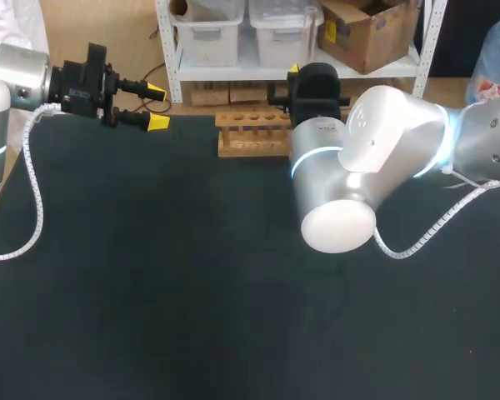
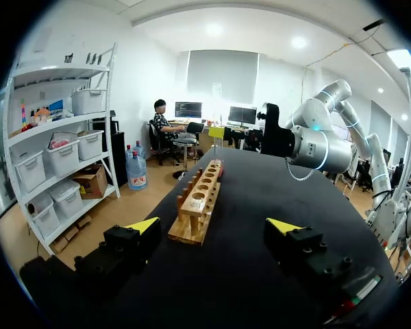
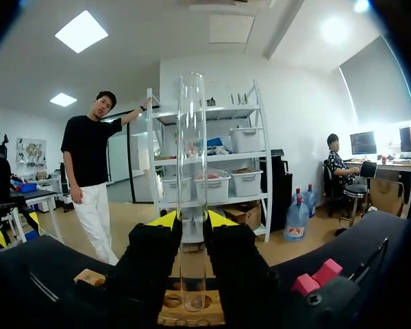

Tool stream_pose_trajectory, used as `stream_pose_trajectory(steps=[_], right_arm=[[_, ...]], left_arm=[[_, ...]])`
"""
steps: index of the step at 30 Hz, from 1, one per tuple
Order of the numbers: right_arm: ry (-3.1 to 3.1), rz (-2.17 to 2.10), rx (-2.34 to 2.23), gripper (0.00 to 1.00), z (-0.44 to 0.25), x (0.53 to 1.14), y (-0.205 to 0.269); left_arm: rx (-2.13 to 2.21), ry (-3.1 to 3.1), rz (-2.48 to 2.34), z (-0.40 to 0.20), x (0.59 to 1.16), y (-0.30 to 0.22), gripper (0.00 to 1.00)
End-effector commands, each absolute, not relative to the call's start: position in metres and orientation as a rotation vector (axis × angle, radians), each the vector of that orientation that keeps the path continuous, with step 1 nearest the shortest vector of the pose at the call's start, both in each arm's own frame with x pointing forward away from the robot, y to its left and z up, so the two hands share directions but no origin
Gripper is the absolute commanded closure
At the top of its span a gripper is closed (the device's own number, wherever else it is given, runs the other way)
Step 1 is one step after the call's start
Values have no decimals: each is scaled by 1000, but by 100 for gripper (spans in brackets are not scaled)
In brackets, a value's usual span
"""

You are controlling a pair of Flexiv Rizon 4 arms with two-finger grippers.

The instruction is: Grasp the test tube, adjust it, and insert it.

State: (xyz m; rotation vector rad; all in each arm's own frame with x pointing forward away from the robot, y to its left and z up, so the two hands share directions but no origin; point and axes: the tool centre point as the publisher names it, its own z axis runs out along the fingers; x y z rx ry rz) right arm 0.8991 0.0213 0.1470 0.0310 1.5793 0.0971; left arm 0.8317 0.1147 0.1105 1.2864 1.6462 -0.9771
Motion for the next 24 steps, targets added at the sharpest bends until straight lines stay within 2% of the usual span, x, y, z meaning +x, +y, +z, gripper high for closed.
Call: stream_pose_trajectory(steps=[1,24], right_arm=[[1534,426,-292,100,143,901,17],[1510,471,-299,100,131,914,14]], left_arm=[[1282,1643,-971,110,829,115,0],[1282,1643,-971,110,829,115,0]])
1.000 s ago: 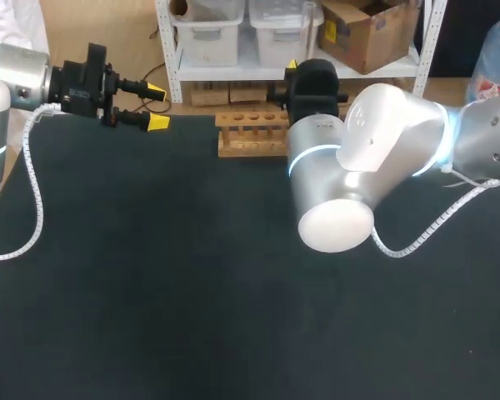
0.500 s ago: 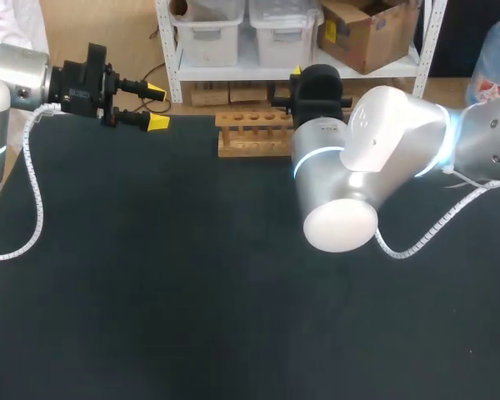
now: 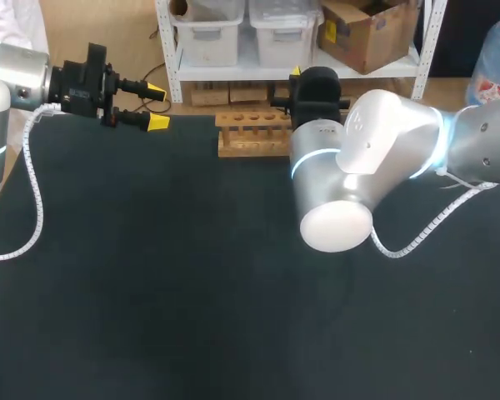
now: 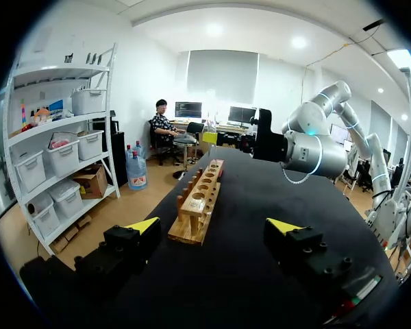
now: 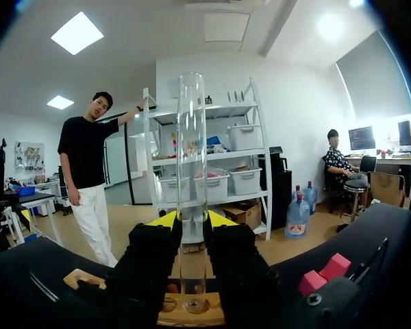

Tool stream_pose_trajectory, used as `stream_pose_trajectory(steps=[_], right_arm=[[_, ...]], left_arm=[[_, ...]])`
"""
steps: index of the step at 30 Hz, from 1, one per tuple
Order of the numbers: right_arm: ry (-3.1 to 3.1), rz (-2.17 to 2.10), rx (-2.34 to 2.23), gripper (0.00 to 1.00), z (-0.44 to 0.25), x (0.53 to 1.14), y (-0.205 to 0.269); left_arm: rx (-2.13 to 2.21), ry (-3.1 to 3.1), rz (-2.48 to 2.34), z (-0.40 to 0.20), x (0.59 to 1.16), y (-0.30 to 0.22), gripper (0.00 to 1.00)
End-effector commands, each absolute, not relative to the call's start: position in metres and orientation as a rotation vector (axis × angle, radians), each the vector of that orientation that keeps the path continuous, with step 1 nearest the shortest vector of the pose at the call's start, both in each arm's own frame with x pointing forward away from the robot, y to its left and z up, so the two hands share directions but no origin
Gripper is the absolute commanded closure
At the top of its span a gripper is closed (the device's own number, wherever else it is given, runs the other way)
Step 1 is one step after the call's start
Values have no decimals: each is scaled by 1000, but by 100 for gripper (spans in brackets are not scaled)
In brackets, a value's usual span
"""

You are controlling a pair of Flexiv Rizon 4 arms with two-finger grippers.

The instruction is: Grasp the test tube, adjust it, and insert it.

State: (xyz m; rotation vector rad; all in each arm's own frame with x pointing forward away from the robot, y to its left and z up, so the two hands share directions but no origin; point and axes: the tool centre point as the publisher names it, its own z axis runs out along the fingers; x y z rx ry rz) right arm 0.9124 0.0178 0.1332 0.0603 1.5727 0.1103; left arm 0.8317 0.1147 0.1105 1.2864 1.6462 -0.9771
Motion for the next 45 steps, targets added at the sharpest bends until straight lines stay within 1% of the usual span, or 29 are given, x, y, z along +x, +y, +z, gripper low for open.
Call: stream_pose_trajectory(steps=[1,24,45], right_arm=[[1511,471,-301,100,130,914,13],[1524,496,-315,100,107,921,12],[1560,509,-284,100,81,913,13]], left_arm=[[1282,1643,-971,110,829,115,0],[1282,1643,-971,110,829,115,0],[1282,1643,-971,110,829,115,0]])
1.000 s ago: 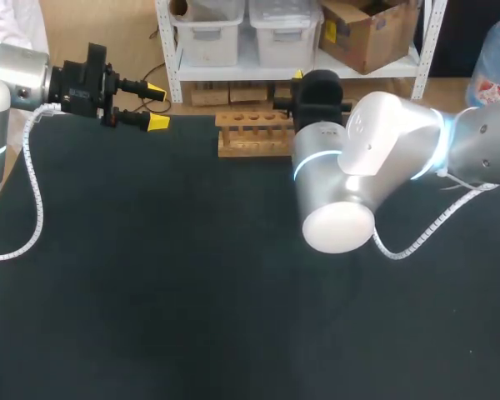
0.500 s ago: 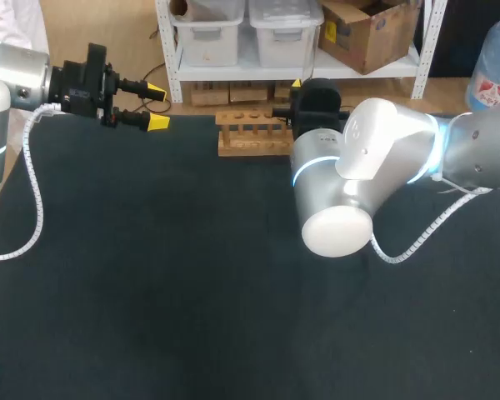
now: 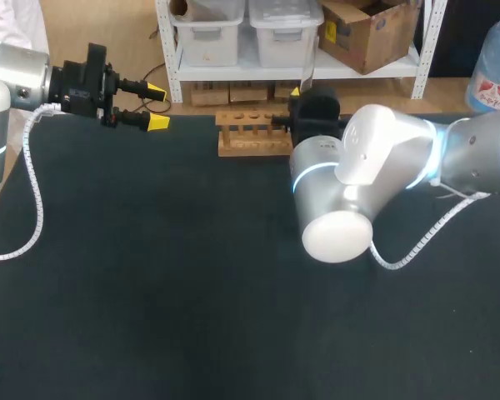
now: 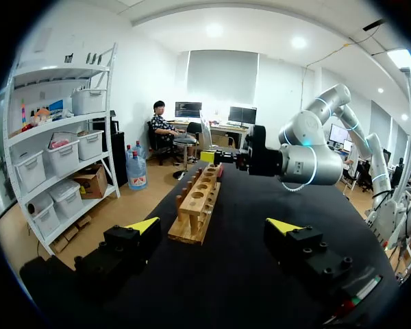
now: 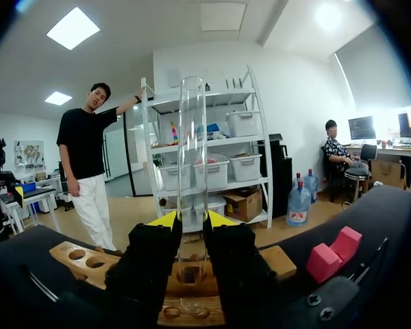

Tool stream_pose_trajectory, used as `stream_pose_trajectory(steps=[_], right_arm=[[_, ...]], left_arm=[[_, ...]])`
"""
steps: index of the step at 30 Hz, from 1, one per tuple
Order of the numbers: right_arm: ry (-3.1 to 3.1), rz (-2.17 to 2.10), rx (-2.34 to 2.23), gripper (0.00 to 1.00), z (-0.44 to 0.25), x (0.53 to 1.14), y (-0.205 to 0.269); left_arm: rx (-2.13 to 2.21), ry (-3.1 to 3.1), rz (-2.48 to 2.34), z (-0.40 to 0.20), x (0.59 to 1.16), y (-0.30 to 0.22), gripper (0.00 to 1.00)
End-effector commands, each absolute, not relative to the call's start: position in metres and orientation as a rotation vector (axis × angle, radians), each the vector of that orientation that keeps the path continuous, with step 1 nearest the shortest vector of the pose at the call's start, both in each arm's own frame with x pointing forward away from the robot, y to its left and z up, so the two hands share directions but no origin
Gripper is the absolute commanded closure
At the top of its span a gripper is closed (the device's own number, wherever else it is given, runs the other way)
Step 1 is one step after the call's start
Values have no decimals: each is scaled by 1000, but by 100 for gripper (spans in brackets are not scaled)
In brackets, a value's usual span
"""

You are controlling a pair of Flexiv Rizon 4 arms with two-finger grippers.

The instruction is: Grasp the test tube, adjust it, and insert it.

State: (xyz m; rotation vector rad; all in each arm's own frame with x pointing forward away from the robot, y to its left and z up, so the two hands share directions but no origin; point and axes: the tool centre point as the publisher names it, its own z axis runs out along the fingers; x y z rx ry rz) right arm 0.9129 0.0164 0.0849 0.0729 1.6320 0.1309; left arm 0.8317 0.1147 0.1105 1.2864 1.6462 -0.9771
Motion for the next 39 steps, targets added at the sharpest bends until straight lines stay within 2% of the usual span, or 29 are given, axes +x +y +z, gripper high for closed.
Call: stream_pose_trajectory(steps=[1,20,24,28,30,31,33,34,36,39], right_arm=[[1561,509,-283,100,80,913,13],[1562,508,-277,99,73,910,12],[1562,509,-281,93,73,908,12],[1562,505,-284,78,74,906,12],[1560,504,-285,76,75,905,12],[1560,504,-286,71,75,905,12],[1558,504,-288,67,76,904,12],[1559,504,-288,61,76,904,13],[1559,504,-291,61,77,904,13],[1559,505,-297,53,78,903,15]], left_arm=[[1282,1643,-971,110,829,115,0],[1282,1643,-971,110,829,115,0],[1282,1643,-971,110,829,115,0],[1282,1643,-971,110,829,115,0],[1282,1643,-971,110,829,115,0],[1282,1643,-971,110,829,115,0],[1282,1643,-971,110,829,115,0],[1282,1643,-971,110,829,115,0],[1282,1643,-971,110,829,115,0],[1282,1643,-971,110,829,115,0]])
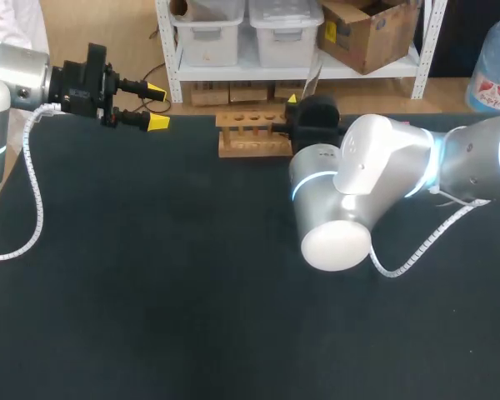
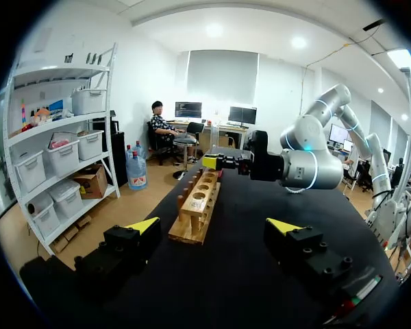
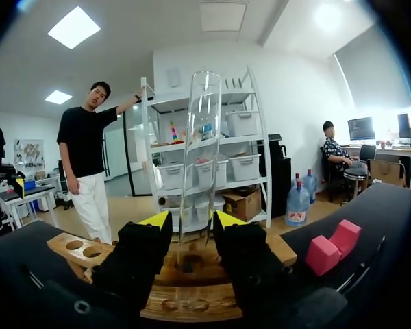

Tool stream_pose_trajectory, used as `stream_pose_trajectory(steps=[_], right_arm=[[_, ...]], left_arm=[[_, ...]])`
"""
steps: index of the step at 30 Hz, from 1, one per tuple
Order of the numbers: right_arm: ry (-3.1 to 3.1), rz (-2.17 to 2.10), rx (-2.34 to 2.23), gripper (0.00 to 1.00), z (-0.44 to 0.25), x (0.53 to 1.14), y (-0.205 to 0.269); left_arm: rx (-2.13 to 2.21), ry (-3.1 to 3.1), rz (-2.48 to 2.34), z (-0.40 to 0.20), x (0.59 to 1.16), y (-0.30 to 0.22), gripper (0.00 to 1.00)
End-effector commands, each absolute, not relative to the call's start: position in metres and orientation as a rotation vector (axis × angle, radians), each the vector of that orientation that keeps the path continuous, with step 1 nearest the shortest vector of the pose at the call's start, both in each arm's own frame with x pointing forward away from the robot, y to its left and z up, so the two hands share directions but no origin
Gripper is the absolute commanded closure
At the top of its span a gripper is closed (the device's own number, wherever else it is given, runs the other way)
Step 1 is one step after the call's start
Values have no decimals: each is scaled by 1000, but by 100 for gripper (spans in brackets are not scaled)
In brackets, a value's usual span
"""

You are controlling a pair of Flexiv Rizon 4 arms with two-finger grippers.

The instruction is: Grasp the test tube, adjust it, and insert it.

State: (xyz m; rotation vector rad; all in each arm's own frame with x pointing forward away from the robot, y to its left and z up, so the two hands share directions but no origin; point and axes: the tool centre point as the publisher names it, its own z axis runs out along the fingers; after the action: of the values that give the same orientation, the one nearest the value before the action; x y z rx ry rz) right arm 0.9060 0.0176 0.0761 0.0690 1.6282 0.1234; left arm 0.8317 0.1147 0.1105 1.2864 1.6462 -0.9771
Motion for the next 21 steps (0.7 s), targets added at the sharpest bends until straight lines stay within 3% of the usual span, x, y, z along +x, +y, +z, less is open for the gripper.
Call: stream_pose_trajectory(steps=[1,2,3,4,21], right_arm=[[1559,504,-300,51,78,903,15],[1559,504,-304,35,79,902,16],[1559,506,-309,9,79,902,16],[1559,506,-311,0,80,902,17],[1617,508,-380,0,107,879,26]], left_arm=[[1282,1643,-971,110,829,115,0],[1282,1643,-971,110,829,115,0],[1282,1643,-971,110,829,115,0],[1282,1643,-971,110,829,115,0],[1282,1643,-971,110,829,115,0]])
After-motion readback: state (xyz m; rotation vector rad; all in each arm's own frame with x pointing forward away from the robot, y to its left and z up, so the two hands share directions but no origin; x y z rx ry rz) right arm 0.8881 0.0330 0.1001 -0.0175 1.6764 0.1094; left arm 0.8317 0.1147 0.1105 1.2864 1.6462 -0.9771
